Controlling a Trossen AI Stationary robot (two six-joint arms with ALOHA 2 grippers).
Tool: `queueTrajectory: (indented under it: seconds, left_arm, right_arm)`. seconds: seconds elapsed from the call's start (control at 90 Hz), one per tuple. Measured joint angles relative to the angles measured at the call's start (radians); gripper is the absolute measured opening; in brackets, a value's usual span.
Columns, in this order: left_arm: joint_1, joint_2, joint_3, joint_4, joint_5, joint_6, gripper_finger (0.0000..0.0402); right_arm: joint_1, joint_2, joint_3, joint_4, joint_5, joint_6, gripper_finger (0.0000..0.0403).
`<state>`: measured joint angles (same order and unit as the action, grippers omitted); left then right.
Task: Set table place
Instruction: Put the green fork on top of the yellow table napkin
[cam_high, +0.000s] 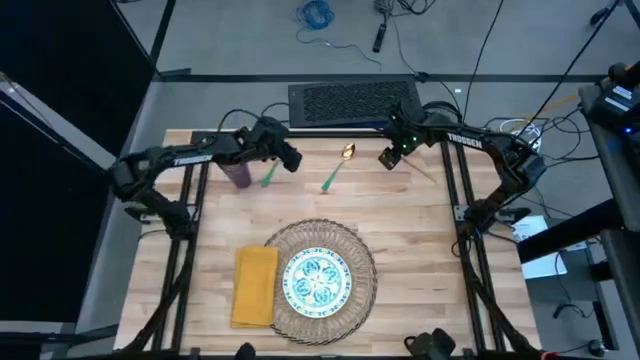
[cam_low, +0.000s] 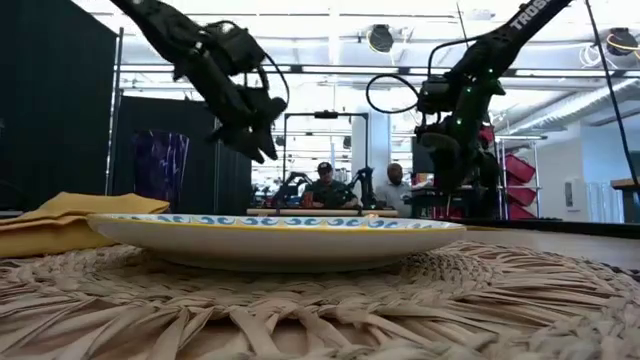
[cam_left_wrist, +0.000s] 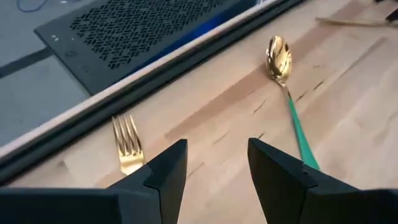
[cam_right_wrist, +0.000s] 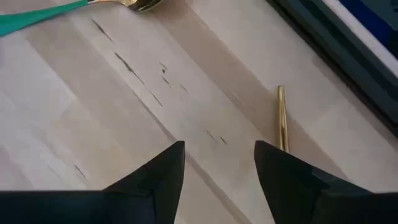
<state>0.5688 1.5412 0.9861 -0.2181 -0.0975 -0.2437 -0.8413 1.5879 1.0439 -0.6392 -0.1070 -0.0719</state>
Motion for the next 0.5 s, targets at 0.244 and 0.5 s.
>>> queueTrajectory:
  seconds: [0.244, 0.5]
  left_arm:
    - [0.063, 0.078, 0.114, -0.269, -0.009, 0.064, 0.0153]
    - [0.131, 0.076, 0.139, -0.386, 0.131, 0.075, 0.0153]
  right_arm:
    - [0.004, 0.000, 0.000, 0.000, -0.001, -0.002, 0.0181]
    - [0.006, 0.000, 0.000, 0.002, -0.002, -0.015, 0.0181]
